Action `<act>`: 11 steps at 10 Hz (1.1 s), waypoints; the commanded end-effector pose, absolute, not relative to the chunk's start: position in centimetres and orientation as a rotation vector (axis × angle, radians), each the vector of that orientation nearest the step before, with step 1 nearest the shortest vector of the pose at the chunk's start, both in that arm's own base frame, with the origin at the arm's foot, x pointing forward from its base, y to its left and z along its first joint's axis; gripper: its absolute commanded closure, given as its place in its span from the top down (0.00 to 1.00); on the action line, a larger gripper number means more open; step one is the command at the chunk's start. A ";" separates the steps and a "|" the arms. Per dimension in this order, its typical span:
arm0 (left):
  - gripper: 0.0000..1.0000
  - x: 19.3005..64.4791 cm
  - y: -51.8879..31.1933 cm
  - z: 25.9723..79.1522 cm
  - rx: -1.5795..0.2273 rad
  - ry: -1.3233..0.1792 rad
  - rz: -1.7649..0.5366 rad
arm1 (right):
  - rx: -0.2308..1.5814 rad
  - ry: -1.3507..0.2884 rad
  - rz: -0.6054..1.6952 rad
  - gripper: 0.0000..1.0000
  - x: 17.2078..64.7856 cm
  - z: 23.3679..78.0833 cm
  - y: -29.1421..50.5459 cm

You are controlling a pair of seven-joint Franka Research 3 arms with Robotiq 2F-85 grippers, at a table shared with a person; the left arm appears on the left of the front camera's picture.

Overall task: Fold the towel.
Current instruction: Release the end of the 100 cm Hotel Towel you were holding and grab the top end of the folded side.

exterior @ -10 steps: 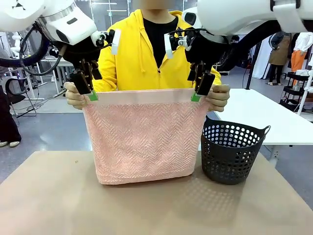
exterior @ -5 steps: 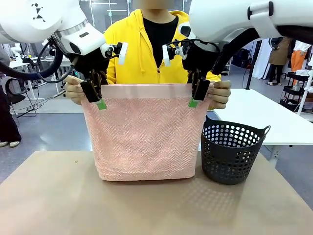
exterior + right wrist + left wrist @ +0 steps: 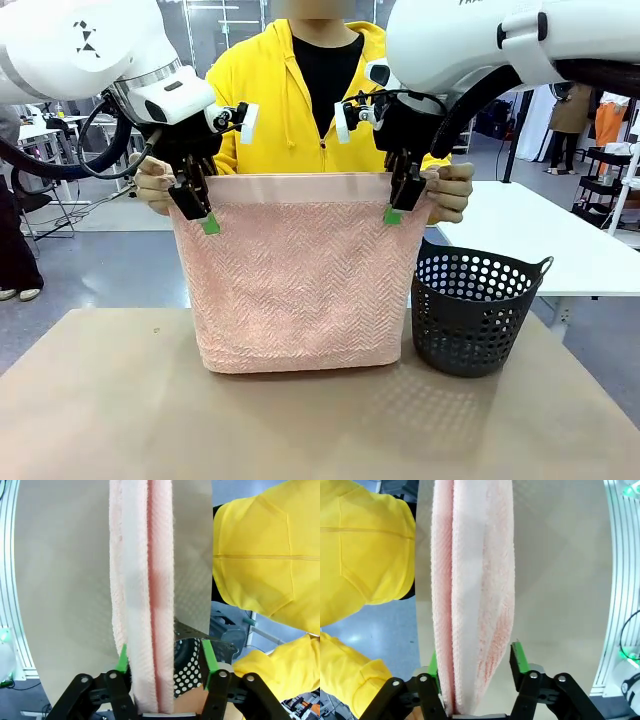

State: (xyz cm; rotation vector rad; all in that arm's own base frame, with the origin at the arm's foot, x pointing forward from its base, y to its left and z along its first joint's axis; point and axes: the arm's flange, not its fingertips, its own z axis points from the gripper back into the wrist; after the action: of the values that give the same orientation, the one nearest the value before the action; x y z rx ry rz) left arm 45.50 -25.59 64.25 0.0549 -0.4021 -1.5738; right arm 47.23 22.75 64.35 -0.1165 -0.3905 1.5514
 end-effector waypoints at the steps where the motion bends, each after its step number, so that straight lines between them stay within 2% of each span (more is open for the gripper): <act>1: 0.00 45.8 -25.2 64.4 0.027 -0.380 -1.590 | -0.094 -0.386 1.551 0.00 47.7 64.4 22.5; 2: 0.15 45.9 -25.1 64.4 0.022 -0.380 -1.587 | -0.096 -0.388 1.549 0.00 47.7 64.4 22.5; 3: 0.06 45.9 -25.0 64.4 0.018 -0.380 -1.584 | -0.096 -0.389 1.547 0.04 47.8 64.5 22.6; 4: 0.00 45.9 -24.9 64.5 0.016 -0.379 -1.585 | -0.097 -0.390 1.548 0.00 47.8 64.6 22.6; 10: 0.00 46.2 -24.4 64.3 0.004 -0.376 -1.563 | -0.067 -0.391 1.549 0.00 48.1 64.8 22.8; 11: 0.00 46.2 -23.8 63.8 0.030 -0.399 -1.535 | -0.112 -0.396 1.551 0.00 47.6 64.6 23.0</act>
State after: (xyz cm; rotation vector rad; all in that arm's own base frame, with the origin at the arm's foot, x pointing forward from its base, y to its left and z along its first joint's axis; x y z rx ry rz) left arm 46.09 -24.67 64.09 0.0435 -0.3905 -1.5515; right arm 47.64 23.16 64.55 -0.1013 -0.3935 1.5519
